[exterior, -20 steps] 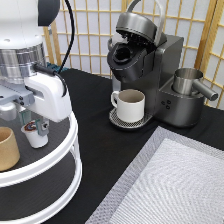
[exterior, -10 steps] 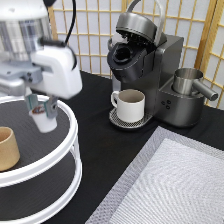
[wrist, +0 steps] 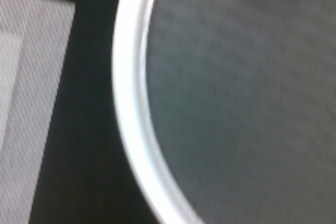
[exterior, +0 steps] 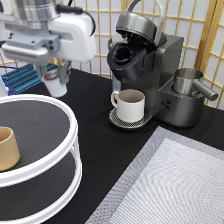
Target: Make coffee
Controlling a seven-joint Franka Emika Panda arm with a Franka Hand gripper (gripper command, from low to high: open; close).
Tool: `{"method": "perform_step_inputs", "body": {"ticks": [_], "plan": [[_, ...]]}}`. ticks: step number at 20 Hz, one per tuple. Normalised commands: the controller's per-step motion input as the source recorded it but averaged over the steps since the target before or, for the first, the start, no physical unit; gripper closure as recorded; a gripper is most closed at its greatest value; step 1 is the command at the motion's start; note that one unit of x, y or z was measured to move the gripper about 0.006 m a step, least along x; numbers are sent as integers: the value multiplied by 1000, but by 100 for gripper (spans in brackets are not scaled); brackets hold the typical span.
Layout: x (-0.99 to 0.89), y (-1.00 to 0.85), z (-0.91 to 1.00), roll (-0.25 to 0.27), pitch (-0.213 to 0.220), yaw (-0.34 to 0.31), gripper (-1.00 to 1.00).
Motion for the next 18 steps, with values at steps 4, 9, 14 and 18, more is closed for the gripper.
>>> {"method": "perform_step_inputs", "body": {"ticks": [4,9,14,18], "plan": [[161,327,531,268,-9,19,100],[111,188,426,297,-57,11,100],[55,270,406,295,-45,2,100],[172,377,479,269,-24,0,100]]}}
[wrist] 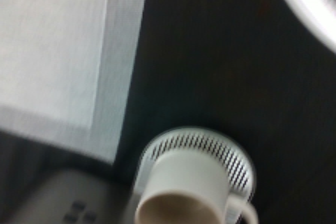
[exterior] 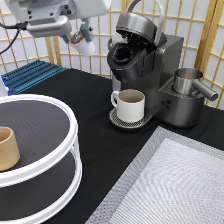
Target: Make coffee
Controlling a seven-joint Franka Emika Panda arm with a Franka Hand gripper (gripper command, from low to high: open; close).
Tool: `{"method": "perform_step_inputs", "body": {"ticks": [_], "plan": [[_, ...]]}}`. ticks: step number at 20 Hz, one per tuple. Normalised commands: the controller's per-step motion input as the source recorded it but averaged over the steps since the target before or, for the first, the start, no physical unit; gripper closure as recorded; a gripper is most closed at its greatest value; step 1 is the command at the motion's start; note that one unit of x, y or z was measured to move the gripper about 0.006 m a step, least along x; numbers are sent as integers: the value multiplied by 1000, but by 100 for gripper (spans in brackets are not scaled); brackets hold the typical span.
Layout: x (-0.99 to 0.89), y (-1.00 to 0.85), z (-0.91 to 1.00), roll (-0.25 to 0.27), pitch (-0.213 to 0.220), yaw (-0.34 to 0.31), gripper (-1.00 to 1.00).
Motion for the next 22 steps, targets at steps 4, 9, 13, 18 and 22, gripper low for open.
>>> {"method": "perform_step_inputs", "body": {"ticks": [4,9,13,18,22], "plan": [[251,377,261,189,-3,0,100],[295,548,160,58,0,-20,100],[231,646,108,1,13,-1,100],[355,597,181,0,23,0,100],[158,171,-27,20,27,0,100]]}}
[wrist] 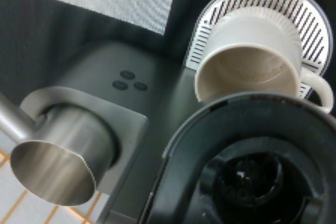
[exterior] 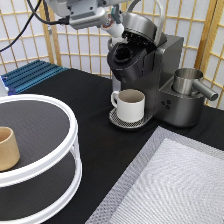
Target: Make coffee
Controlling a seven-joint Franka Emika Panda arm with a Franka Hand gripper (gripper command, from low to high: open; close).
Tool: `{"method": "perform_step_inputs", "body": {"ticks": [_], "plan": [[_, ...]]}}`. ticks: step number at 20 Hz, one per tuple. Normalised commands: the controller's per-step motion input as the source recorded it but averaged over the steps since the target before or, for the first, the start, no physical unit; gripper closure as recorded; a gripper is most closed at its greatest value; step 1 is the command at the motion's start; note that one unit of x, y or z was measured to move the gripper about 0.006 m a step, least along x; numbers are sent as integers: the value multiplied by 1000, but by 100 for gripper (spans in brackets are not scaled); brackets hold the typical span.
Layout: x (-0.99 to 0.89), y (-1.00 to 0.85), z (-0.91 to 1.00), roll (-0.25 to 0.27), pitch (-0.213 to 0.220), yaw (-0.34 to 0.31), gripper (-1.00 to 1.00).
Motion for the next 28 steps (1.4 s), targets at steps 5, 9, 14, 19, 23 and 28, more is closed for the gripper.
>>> {"method": "perform_step_inputs", "body": {"ticks": [5,9,14,19,23,28], "plan": [[105,0,-85,7,24,-21,100],[109,81,-60,-2,24,-72,100],[146,190,-94,-17,31,-64,100],[61,204,-87,-24,31,-45,100],[9,32,-159,-3,30,-43,100],[6,69,-103,-7,25,-47,100]]}}
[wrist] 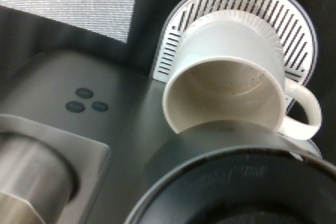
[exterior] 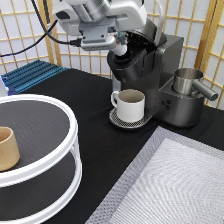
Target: Make coffee
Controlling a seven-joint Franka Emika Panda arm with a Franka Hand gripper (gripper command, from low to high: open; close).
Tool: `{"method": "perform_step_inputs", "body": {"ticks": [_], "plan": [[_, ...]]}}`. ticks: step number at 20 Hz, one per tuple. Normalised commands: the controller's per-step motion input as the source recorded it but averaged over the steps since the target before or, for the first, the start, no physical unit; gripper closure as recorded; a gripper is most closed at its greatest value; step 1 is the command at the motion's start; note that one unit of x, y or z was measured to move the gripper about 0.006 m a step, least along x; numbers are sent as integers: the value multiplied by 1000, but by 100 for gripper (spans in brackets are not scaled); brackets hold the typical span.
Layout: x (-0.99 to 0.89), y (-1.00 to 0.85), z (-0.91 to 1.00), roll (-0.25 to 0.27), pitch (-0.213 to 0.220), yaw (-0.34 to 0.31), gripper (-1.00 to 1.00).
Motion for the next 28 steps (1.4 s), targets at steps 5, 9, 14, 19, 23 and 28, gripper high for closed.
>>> {"method": "perform_step_inputs", "body": {"ticks": [5,9,14,19,23,28], "plan": [[106,282,-2,-44,22,-56,100],[184,200,0,-54,29,-61,100],[195,274,0,-100,42,-120,100],[148,307,1,-124,39,-151,100],[3,283,0,-113,14,-152,100],[0,261,-5,-102,0,-134,100]]}}
